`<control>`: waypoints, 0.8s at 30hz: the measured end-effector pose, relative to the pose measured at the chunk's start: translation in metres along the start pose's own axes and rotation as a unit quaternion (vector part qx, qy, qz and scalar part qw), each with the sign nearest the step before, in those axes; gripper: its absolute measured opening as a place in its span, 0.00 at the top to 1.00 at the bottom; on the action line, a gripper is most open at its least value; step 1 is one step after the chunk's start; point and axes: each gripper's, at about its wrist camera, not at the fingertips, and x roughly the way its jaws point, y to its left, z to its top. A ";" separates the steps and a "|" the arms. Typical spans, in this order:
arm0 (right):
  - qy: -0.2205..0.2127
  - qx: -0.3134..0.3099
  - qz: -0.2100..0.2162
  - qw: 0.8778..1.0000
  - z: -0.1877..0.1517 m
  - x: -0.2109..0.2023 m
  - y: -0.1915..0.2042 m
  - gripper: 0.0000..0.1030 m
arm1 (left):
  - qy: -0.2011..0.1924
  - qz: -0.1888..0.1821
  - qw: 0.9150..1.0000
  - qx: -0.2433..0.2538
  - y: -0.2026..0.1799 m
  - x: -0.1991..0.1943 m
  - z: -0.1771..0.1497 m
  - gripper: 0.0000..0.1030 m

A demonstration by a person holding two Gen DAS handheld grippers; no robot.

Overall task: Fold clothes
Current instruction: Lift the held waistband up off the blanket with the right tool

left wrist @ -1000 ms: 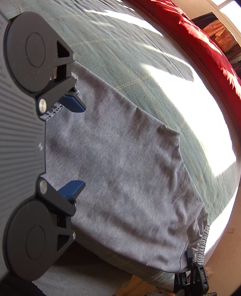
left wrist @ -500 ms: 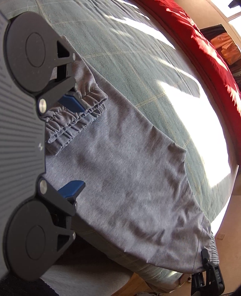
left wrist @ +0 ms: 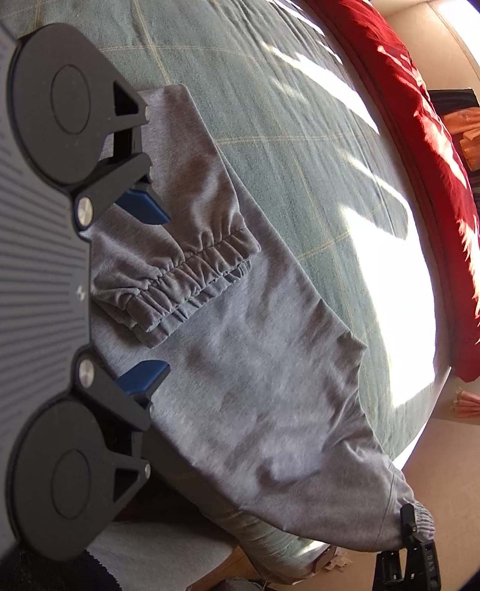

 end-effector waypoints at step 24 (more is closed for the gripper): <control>0.020 -0.134 0.062 0.989 -0.010 0.009 0.156 0.75 | -0.039 -0.004 0.996 -0.086 0.058 -0.032 -0.037 0.22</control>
